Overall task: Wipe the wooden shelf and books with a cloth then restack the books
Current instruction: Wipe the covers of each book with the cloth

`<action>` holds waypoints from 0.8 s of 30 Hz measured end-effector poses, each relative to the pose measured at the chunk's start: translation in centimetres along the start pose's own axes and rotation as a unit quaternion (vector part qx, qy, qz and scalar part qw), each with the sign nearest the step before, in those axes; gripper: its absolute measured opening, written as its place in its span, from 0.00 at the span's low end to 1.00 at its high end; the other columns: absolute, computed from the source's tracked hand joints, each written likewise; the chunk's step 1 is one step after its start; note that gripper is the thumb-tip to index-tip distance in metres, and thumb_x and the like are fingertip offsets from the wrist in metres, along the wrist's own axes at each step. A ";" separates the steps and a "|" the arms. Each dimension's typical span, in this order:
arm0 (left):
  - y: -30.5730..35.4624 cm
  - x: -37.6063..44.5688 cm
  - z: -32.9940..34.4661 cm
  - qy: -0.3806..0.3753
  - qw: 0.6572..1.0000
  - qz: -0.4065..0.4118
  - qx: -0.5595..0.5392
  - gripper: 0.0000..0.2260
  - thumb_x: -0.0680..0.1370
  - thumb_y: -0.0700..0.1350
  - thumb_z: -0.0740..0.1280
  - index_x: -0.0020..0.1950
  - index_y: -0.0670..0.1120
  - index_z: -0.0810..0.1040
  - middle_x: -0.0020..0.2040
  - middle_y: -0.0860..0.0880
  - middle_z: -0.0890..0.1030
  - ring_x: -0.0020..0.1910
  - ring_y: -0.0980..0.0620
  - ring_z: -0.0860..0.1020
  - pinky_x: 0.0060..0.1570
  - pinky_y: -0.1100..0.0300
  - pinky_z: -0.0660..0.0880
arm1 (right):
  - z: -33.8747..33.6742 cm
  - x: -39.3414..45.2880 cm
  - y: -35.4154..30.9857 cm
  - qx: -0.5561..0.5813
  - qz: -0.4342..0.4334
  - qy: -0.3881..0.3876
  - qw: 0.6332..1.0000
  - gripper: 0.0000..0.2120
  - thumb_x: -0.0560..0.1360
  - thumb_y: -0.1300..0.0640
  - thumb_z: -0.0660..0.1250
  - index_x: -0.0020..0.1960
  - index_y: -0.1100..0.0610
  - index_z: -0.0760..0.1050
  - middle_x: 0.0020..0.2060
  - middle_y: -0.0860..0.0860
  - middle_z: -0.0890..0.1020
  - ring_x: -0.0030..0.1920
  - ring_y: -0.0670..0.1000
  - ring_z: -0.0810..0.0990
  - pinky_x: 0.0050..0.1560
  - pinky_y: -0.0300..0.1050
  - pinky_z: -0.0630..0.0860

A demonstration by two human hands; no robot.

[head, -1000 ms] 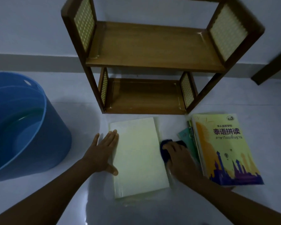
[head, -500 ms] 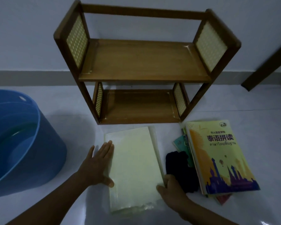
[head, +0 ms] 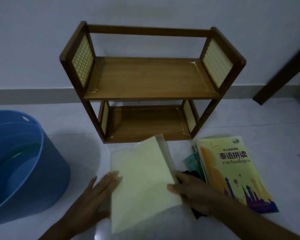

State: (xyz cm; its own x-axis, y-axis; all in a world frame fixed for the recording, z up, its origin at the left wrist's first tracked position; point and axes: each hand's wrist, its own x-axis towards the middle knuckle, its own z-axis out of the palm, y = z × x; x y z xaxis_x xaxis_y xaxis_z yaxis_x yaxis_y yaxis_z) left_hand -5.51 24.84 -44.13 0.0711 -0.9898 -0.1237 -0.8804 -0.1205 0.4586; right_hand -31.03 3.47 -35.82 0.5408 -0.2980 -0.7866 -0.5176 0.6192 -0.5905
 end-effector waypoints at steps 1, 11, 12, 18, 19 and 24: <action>0.6 0.6 0.0 0.033 0.997 -0.024 -0.069 0.32 0.73 0.69 0.57 0.75 0.65 0.51 0.75 0.68 0.49 0.76 0.63 0.44 0.74 0.62 0.36 | 0.0 -1.0 -1.6 0.017 -0.021 -0.028 0.999 0.17 0.74 0.66 0.67 0.62 0.60 0.74 0.57 0.60 0.82 0.55 0.59 0.82 0.51 0.49 0.81; 4.6 4.7 -8.1 0.245 0.923 -0.085 -0.283 0.16 0.66 0.71 0.63 0.44 0.63 0.80 0.44 0.68 0.82 0.44 0.66 0.81 0.39 0.75 0.75 | -2.4 -3.3 -8.2 -0.317 -0.251 0.056 0.913 0.31 0.68 0.60 0.72 0.68 0.53 0.65 0.52 0.47 0.79 0.50 0.49 0.81 0.44 0.46 0.81; 4.4 4.9 -8.4 0.231 0.925 -0.086 -0.290 0.18 0.65 0.73 0.62 0.43 0.63 0.80 0.44 0.68 0.82 0.44 0.66 0.81 0.39 0.75 0.75 | -2.2 -2.8 -7.7 -0.326 -0.250 0.047 0.911 0.27 0.64 0.58 0.73 0.61 0.54 0.69 0.47 0.43 0.81 0.46 0.43 0.81 0.41 0.38 0.79; 3.7 4.9 -6.7 0.215 0.918 -0.122 -0.311 0.23 0.67 0.72 0.63 0.48 0.55 0.79 0.44 0.61 0.84 0.46 0.65 0.81 0.40 0.75 0.74 | -1.2 -0.5 -6.6 -0.286 -0.291 0.000 0.913 0.19 0.67 0.61 0.70 0.46 0.35 0.77 0.40 0.35 0.81 0.41 0.33 0.78 0.41 0.29 0.72; 3.5 5.1 -6.4 0.224 0.912 -0.147 -0.310 0.17 0.70 0.66 0.65 0.48 0.55 0.78 0.43 0.59 0.84 0.45 0.68 0.80 0.39 0.75 0.74 | -1.6 -0.4 -6.5 -0.297 -0.277 -0.007 0.914 0.23 0.69 0.66 0.68 0.52 0.38 0.75 0.44 0.35 0.81 0.46 0.34 0.78 0.43 0.29 0.73; 3.8 5.6 -6.0 0.237 0.906 -0.185 -0.297 0.15 0.72 0.60 0.68 0.54 0.57 0.71 0.48 0.63 0.77 0.44 0.69 0.77 0.42 0.72 0.72 | -1.8 1.2 -3.9 -0.352 -0.252 -0.020 0.901 0.37 0.71 0.61 0.70 0.72 0.43 0.57 0.69 0.40 0.69 0.69 0.40 0.68 0.66 0.47 0.72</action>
State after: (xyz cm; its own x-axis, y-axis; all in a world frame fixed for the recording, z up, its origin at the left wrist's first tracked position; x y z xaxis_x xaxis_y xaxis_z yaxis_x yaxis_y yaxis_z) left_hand -5.67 18.37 -37.82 0.6272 -0.7779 -0.0390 -0.3579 -0.3323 0.8726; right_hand -29.60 -0.61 -34.77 0.8412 -0.3768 -0.3878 -0.4842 -0.2058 -0.8504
